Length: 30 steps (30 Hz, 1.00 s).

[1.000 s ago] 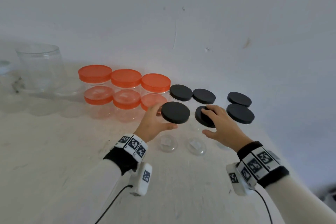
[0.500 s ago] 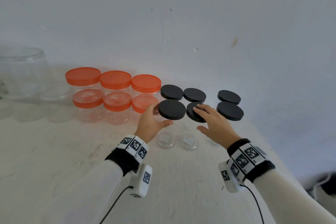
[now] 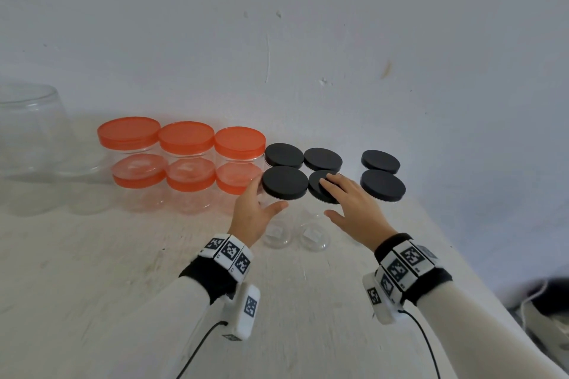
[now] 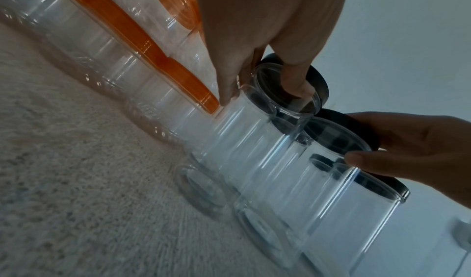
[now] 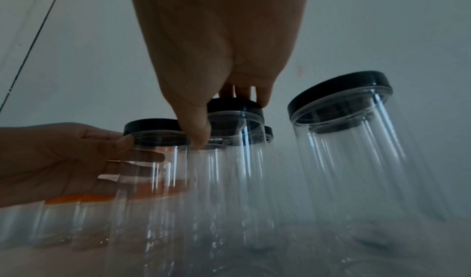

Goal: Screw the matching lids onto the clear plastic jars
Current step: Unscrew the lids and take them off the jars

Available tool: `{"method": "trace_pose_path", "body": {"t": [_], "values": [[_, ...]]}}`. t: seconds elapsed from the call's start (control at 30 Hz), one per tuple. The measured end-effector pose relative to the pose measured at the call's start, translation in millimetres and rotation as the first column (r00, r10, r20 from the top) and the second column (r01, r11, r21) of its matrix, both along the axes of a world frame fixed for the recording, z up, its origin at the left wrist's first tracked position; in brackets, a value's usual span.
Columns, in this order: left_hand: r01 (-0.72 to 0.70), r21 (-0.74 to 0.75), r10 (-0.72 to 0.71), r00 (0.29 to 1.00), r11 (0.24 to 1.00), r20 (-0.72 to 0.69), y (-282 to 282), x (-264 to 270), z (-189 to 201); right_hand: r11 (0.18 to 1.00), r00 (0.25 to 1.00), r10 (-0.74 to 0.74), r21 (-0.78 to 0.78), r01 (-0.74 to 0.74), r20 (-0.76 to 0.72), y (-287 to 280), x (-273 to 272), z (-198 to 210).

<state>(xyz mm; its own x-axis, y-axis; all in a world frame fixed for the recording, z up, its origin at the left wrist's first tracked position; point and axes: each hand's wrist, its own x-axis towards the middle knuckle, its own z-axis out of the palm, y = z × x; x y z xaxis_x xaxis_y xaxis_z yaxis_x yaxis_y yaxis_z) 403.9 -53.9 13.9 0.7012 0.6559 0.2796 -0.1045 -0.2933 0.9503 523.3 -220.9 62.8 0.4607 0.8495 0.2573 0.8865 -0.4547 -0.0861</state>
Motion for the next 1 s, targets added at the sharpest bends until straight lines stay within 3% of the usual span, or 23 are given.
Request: {"method": "trace_pose_path", "body": {"t": [0.23, 0.33, 0.43, 0.53, 0.63, 0.73, 0.9, 1.0], "values": [[0.035, 0.038, -0.032, 0.998, 0.999, -0.063, 2, -2, 2, 1.000, 1.000, -0.021, 0.004, 0.021, 0.016, 3, -3, -2], [-0.087, 0.175, 0.100, 0.993, 0.981, -0.064, -1, -9, 5, 0.997, 0.999, -0.032, -0.063, 0.034, 0.023, 1, -4, 0], [-0.221, 0.381, 0.187, 0.975, 0.898, 0.124, -8, -16, 14, 0.998, 0.999, -0.040, 0.040, 0.039, 0.014, -7, -3, 6], [-0.219, 0.643, 0.132, 0.975, 0.734, 0.181, -17, -10, 23, 0.976, 0.995, -0.085, 0.204, 0.075, 0.043, -20, 8, 12], [-0.116, 0.819, 0.086, 0.993, 0.562, 0.082, -28, 4, 31, 0.961, 0.983, -0.181, 0.215, 0.171, 0.026, -34, 27, 16], [0.012, 0.899, 0.160, 0.983, 0.438, -0.092, -41, 18, 37, 0.957, 0.968, -0.250, 0.150, 0.247, 0.000, -44, 44, 18], [0.255, 0.908, 0.327, 0.872, 0.333, -0.365, -60, 37, 46, 0.979, 0.976, -0.194, 0.051, 0.199, -0.097, -56, 63, 16], [0.316, 0.888, 0.391, 0.811, 0.333, -0.435, -67, 48, 44, 0.988, 0.985, -0.141, 0.051, 0.147, -0.099, -60, 69, 14]]}}
